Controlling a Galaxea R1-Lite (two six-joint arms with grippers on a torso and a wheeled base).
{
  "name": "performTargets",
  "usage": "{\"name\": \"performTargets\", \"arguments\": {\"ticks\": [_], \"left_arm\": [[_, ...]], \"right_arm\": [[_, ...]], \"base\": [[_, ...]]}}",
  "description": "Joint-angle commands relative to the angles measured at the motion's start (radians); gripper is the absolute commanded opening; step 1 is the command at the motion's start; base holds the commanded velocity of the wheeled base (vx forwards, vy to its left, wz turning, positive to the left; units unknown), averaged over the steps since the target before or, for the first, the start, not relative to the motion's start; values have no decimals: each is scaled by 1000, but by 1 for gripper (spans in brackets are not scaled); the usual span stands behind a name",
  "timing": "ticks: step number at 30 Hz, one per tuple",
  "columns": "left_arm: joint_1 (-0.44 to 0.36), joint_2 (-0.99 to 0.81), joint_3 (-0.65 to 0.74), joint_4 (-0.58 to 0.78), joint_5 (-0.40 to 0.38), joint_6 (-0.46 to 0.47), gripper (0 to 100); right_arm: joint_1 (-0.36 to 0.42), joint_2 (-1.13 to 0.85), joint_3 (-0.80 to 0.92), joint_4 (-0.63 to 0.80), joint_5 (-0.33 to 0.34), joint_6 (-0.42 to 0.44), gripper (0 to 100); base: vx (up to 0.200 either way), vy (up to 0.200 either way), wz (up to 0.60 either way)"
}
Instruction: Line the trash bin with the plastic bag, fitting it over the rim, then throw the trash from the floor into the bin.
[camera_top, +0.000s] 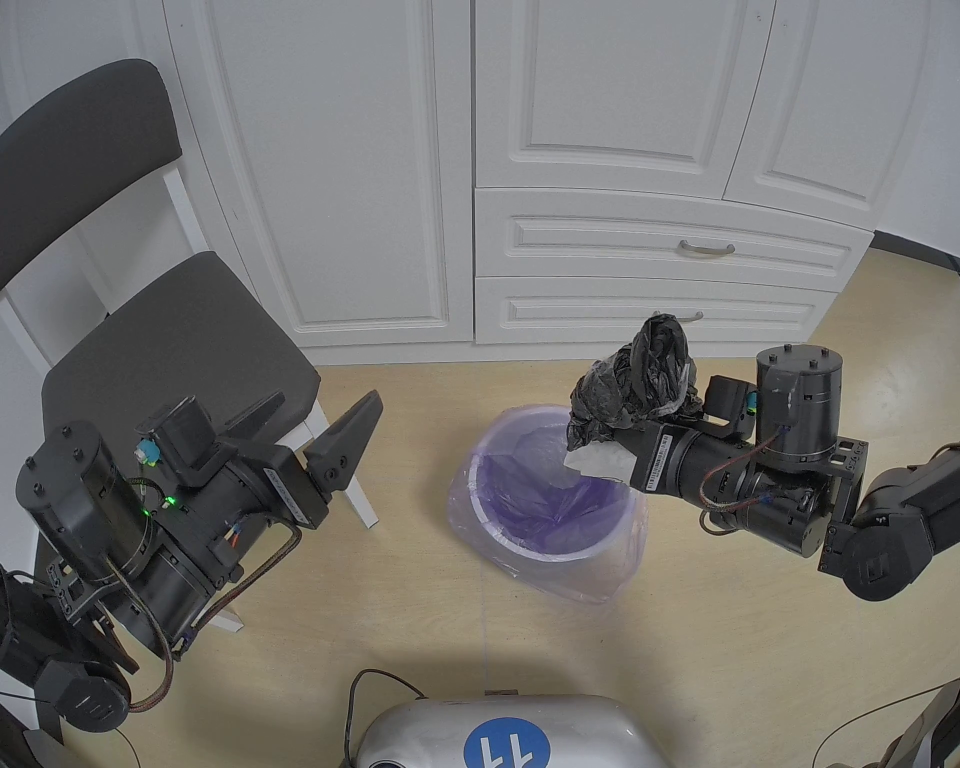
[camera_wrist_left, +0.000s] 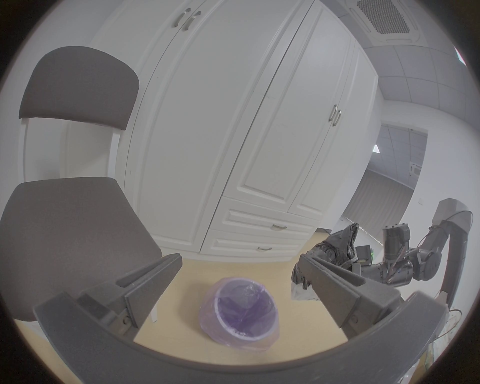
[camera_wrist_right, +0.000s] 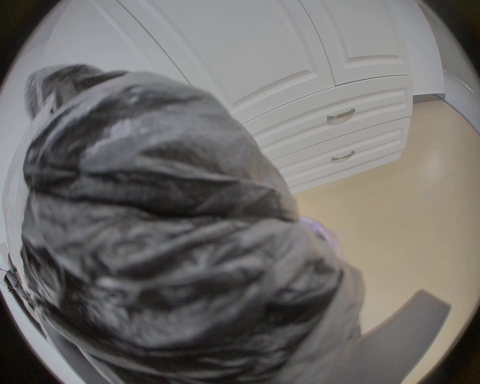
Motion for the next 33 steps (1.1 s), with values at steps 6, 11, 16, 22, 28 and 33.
{"name": "performTargets", "arguments": {"ticks": [6,11,16,22,28,33], "left_arm": [[-1,49,28,-85,-3,1,100],[-1,50,24,-85,-3,4,100],[20,70,16,-73,10,112,100],[47,76,30,-50,43,187,100],[50,18,1,141,40,155,100],[50,-42,-55,334,42,109,100]], "right_arm": [[-7,0,-3,-1,-2,0,0],[-10,0,-7,-2,-3,1,0],[-29,-3,-9,-13,-16,-5,0],[-38,2,-109,59,-9,-51,0],[-38,109,-247,174,-8,-108,0],[-35,146,-265,156,-17,-97,0]], "base": [[0,0,0],[0,0,0],[0,0,0],[0,0,0],[0,0,0],[0,0,0]]}}
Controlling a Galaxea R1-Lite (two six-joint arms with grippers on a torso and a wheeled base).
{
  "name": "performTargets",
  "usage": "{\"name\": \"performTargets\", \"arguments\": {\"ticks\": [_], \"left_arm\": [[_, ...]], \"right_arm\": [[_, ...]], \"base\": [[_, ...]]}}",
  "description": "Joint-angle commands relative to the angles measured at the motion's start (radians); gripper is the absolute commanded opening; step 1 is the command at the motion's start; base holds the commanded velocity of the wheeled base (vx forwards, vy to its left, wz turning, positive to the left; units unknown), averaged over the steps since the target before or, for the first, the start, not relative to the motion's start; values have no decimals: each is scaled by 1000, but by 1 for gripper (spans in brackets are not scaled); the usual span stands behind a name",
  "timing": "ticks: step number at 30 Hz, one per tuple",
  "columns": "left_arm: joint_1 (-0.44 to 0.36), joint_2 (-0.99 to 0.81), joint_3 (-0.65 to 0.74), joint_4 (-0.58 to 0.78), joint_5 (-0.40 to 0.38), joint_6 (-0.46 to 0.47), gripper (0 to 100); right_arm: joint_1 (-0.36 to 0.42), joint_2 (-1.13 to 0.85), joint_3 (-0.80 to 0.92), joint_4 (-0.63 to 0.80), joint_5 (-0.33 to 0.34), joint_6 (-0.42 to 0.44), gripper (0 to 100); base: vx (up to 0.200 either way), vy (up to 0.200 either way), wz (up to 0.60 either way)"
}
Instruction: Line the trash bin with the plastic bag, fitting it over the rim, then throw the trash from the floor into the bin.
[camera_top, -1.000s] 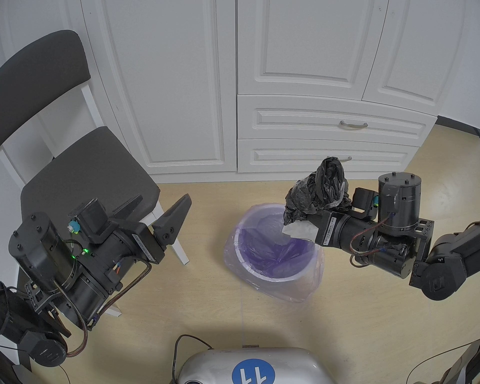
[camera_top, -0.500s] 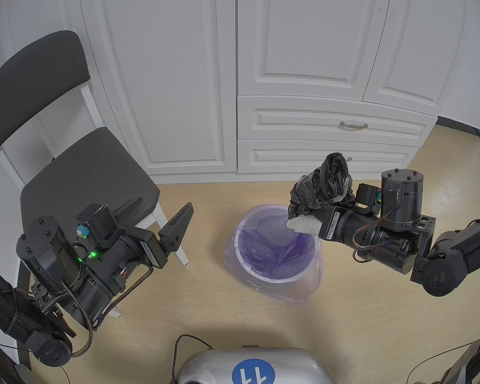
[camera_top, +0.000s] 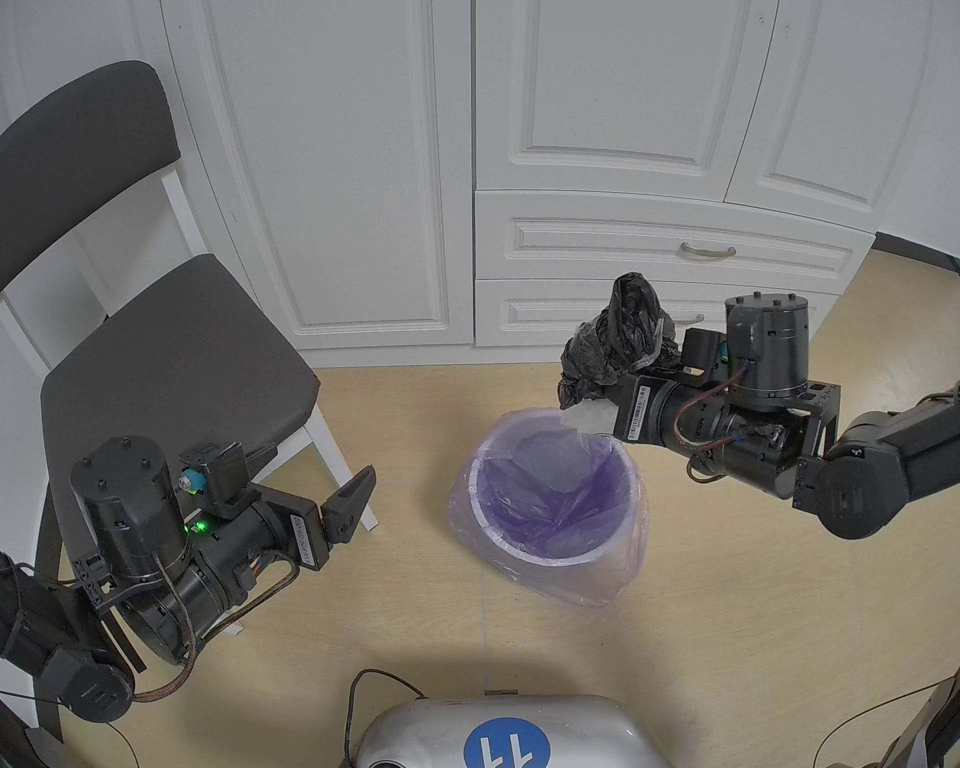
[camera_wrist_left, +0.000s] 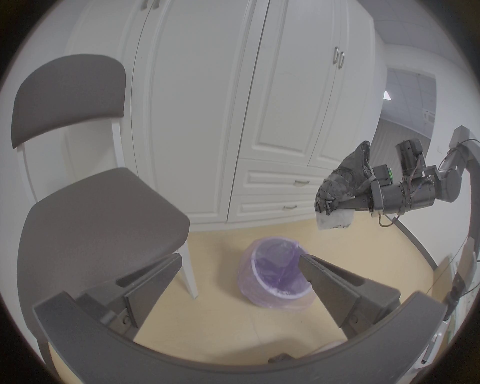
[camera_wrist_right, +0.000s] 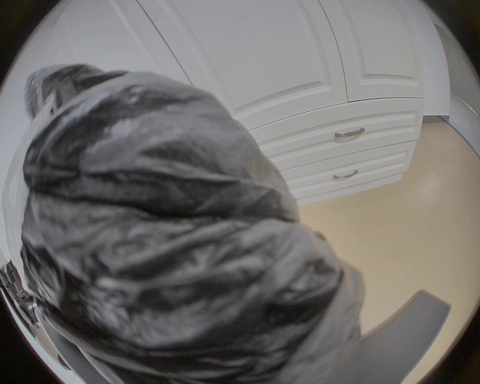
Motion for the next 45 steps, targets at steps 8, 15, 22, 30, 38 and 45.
{"name": "performTargets", "arguments": {"ticks": [8,15,22,30,38,45], "left_arm": [[-12,-160,-194,554,-30,-159,100],[2,-212,-182,596,-177,-188,100],[-2,-232,-131,586,-199,-185,100],[0,-235,-128,548,-223,-195,100],[0,-221,-138,574,-214,-192,100],[2,-220,-139,574,-212,-192,100]], "right_arm": [[-28,82,43,-243,-7,3,0],[-42,136,68,-335,-16,-27,0],[-42,136,74,-327,-32,-47,0],[-40,159,77,-329,-32,-47,0],[-42,226,51,-353,-33,-36,0],[-48,361,22,-481,-53,-36,0]], "base": [[0,0,0],[0,0,0],[0,0,0],[0,0,0],[0,0,0],[0,0,0]]}}
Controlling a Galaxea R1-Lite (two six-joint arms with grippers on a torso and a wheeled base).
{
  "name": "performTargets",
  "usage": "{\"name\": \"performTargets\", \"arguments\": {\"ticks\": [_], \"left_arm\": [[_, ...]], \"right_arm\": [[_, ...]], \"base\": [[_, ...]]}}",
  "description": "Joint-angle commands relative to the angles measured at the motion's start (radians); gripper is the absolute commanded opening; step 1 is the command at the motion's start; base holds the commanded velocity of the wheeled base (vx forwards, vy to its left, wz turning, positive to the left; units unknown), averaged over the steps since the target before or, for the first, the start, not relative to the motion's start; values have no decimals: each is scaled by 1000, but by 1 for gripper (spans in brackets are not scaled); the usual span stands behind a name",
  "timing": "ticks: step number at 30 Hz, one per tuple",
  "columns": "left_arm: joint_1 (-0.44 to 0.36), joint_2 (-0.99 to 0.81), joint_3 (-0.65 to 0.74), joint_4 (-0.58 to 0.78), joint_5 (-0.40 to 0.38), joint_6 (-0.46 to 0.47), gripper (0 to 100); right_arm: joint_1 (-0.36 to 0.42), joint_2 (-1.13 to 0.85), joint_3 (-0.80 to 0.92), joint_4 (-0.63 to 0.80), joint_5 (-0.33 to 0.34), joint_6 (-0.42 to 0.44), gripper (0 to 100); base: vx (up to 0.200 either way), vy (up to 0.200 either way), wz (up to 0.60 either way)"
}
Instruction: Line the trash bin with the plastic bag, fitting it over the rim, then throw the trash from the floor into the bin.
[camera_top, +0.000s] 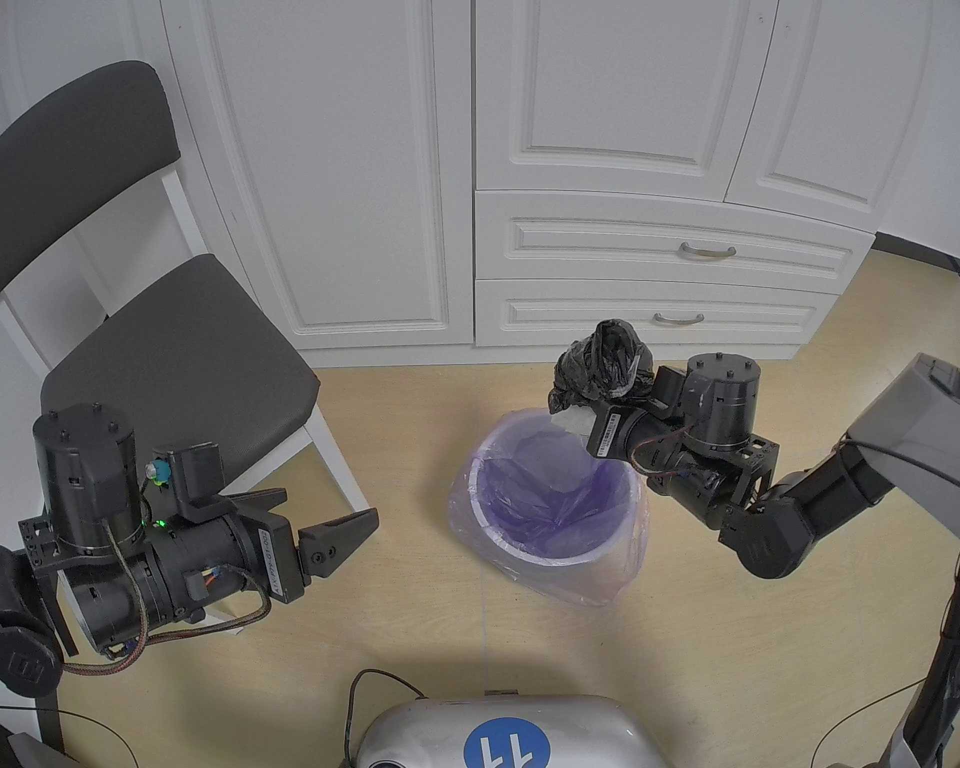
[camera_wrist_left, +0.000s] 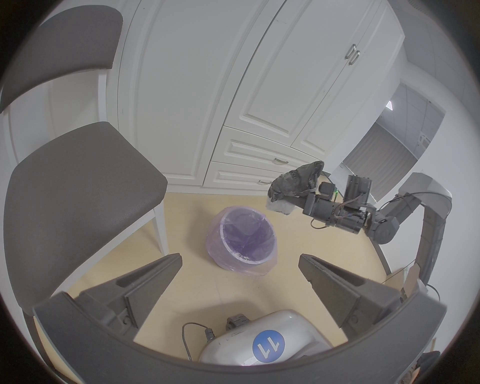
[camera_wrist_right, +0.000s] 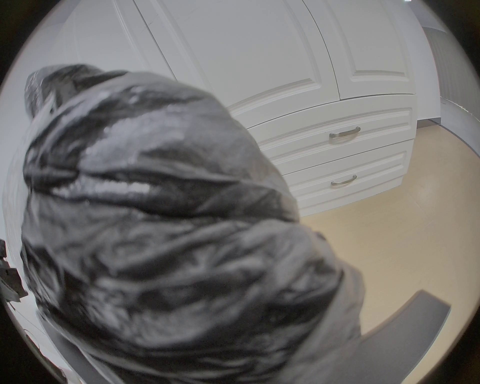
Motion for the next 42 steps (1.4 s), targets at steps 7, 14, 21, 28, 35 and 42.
{"name": "performTargets", "arguments": {"ticks": [7,14,21,28,35,42], "left_arm": [[4,5,-1,-3,3,0,100],[10,5,-3,-5,3,0,100],[10,3,-3,-5,3,1,100],[10,5,-4,-3,3,3,100],[10,5,-1,-3,3,4,100],[10,3,-1,-5,5,4,100]], "right_arm": [[-6,230,-77,-117,-16,34,0],[-6,381,-131,-268,-16,54,0],[-8,402,-143,-265,-13,77,0],[-19,411,-133,-245,-5,74,0],[-45,382,-128,-113,-4,66,0],[-85,371,-128,-19,-4,49,0]], "base": [[0,0,0],[0,0,0],[0,0,0],[0,0,0],[0,0,0],[0,0,0]]}}
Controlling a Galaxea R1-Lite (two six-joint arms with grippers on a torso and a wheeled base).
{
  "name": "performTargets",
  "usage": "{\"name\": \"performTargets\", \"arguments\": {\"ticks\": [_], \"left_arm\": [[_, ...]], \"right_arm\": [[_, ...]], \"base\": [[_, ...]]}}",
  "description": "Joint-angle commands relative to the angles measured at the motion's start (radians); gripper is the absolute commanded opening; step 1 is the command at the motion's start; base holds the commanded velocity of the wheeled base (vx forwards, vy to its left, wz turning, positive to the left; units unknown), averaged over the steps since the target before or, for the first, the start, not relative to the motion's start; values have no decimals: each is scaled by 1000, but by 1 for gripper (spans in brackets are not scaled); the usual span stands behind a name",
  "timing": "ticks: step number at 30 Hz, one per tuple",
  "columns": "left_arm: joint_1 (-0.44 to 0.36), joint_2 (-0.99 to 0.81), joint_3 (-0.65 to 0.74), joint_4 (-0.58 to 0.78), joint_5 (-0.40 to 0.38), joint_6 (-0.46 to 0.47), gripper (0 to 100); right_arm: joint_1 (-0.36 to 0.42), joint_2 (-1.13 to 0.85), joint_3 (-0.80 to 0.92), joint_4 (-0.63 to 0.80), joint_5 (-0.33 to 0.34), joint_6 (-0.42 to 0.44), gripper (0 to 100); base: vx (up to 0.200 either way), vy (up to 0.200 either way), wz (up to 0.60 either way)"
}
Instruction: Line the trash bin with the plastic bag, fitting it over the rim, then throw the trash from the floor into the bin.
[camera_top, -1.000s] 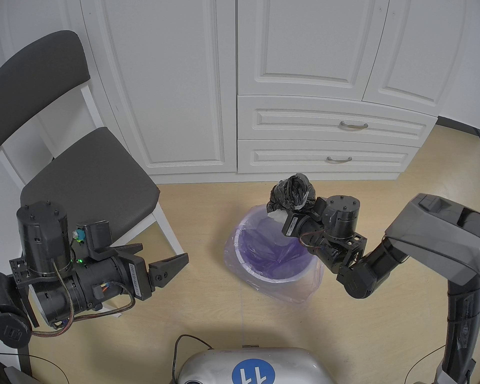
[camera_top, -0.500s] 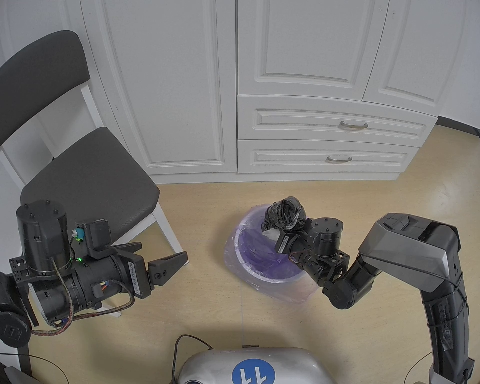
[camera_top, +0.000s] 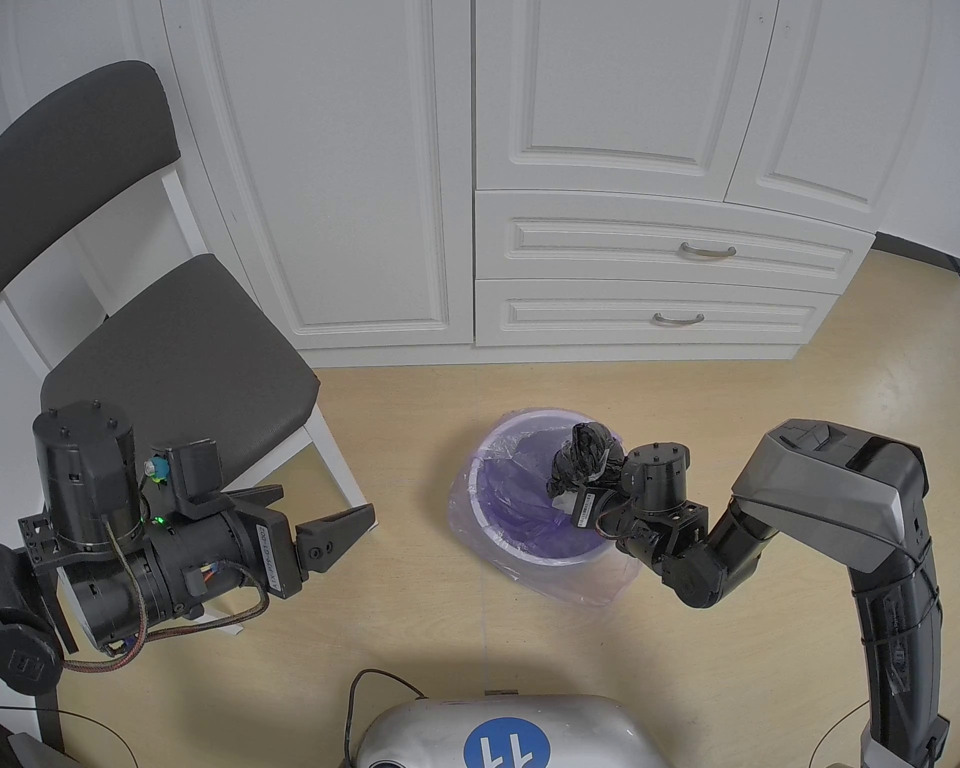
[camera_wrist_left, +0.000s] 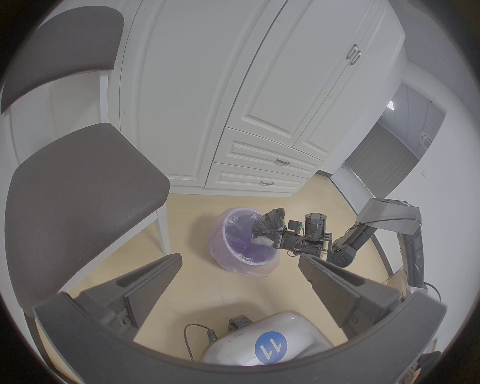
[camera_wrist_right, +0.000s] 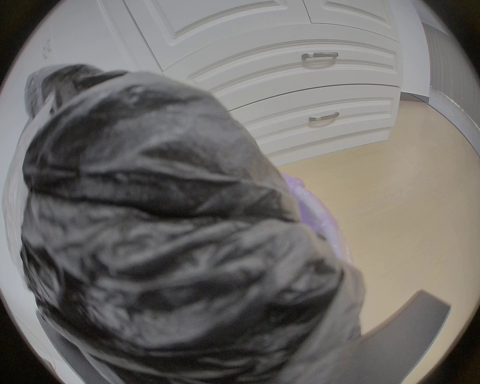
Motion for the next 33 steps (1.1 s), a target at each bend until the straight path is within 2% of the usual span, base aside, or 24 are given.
{"name": "performTargets", "arguments": {"ticks": [1,14,26,33], "left_arm": [[0,0,0,-1,1,1,100],[0,-3,2,-2,2,1,100],[0,-3,2,-2,2,1,100],[0,-3,-1,-1,4,1,100]], "right_arm": [[-26,-13,0,16,0,-12,0],[-49,-59,30,96,9,-35,0],[37,-67,87,96,20,-35,0],[58,-67,89,94,21,-34,0]], "base": [[0,0,0],[0,0,0],[0,0,0],[0,0,0]]}}
